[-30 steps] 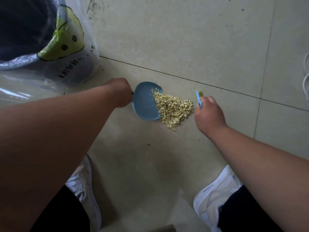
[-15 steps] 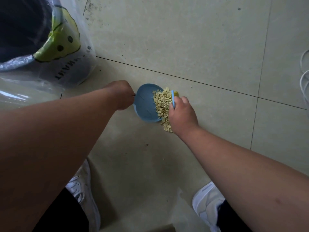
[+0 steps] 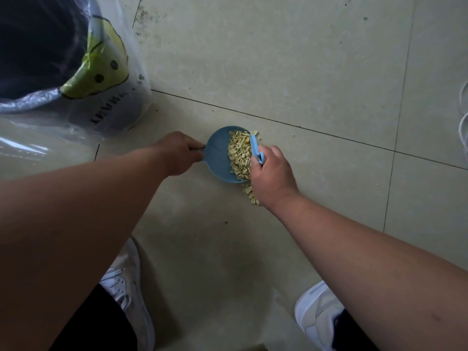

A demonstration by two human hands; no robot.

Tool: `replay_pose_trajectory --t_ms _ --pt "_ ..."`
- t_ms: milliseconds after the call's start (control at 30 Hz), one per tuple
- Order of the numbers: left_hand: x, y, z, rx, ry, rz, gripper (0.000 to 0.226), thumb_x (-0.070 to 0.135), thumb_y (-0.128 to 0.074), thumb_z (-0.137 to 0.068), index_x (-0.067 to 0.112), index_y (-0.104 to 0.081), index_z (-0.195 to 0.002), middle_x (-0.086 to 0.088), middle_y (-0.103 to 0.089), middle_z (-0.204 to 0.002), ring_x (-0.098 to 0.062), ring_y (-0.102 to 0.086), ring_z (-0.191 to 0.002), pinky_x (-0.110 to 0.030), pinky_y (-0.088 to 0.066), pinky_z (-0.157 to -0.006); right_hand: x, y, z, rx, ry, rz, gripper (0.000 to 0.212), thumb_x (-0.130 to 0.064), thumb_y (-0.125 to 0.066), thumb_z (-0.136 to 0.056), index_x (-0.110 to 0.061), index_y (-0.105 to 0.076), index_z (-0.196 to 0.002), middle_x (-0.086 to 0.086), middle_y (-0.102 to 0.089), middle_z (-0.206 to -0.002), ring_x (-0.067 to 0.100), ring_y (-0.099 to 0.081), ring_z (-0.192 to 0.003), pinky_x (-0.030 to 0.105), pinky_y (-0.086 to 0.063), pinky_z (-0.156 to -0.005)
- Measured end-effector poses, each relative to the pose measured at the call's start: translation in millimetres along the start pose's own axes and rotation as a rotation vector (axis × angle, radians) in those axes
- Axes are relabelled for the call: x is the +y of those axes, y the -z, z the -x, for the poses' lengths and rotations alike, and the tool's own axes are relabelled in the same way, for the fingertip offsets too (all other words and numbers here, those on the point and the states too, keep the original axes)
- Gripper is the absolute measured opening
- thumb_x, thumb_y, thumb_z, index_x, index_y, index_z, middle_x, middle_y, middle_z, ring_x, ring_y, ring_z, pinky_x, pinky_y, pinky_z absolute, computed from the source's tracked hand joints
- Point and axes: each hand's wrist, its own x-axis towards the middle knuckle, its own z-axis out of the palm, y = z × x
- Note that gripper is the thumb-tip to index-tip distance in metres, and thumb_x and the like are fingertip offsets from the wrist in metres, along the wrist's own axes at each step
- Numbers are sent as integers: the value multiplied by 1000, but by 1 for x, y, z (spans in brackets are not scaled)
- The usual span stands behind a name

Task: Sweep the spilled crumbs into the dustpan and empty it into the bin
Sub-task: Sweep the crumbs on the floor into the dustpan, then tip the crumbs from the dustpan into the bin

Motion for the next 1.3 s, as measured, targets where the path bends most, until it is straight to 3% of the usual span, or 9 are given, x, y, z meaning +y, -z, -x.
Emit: replay_pose_trajectory --t_ms 100,267,400,567,733,900,1000,1133,1300 --pt "-2 2 2 8 32 97 32 20 -72 -98 13 -76 -130 2 -66 -72 -10 -54 -60 -19 -41 -55 4 8 -5 27 10 -51 24 -22 -51 -103 -5 -65 -113 6 -57 -107 14 -46 -86 25 -33 -72" --pt "-2 11 4 -19 58 195 31 27 -72 -98 22 -77 -128 -4 -61 -70 -14 -44 -52 -19 -36 -43 4 35 -18 72 -79 -224 18 -21 -57 -101 -7 -69 -101 8 -66 -100 21 -60 -90 25 -39 -75" --pt "11 18 8 -16 72 244 28 29 -71 -99 27 -78 -126 -4 -57 -71 -16 -38 -51 -20 -32 -40 0 59 -28 104 -110 -247 18 -28 -58 -100 -16 -67 -91 0 -66 -84 16 -57 -77 19 -37 -62" --pt "41 35 24 -5 30 184 21 29 -70 -100 28 -80 -118 -6 -56 -77 -5 -40 -37 -13 -30 -33 -10 89 -29 171 -112 -275 26 -31 -59 -99 -8 -69 -94 5 -71 -86 21 -63 -79 28 -43 -69" --pt "66 54 37 26 -38 115 17 29 -72 -96 19 -84 -104 -6 -57 -73 -5 -37 -35 -14 -31 -35 -27 123 -20 230 -103 -304 29 -31 -59 -100 -4 -71 -99 12 -75 -92 26 -68 -85 29 -46 -67" --pt "87 71 59 20 -34 141 15 37 -74 -95 27 -84 -100 -4 -57 -73 -18 -38 -50 -21 -30 -42 -44 155 -4 283 -97 -331 31 -30 -59 -99 0 -70 -96 19 -74 -91 32 -68 -81 39 -54 -74" --pt "102 87 79 -4 -33 154 12 37 -74 -95 29 -84 -96 -2 -56 -70 -21 -38 -53 -21 -30 -44 -59 178 6 313 -97 -357 33 -32 -59 -98 -1 -71 -94 16 -75 -88 32 -69 -80 36 -54 -72" --pt "124 121 104 -23 -53 143 16 36 -74 -94 27 -84 -86 -1 -57 -67 -24 -41 -66 -27 -34 -53 -89 210 17 301 -85 -389 37 -33 -58 -99 0 -68 -86 4 -62 -66 16 -52 -57 27 -42 -56" --pt "144 172 135 7 -70 21 28 40 -68 -99 14 -77 -93 -7 -59 -75 -20 -46 -55 -25 -40 -50 -134 241 24 298 -55 -421 41 -33 -57 -98 -11 -52 -64 -3 -46 -56 16 -42 -52 26 -35 -51"
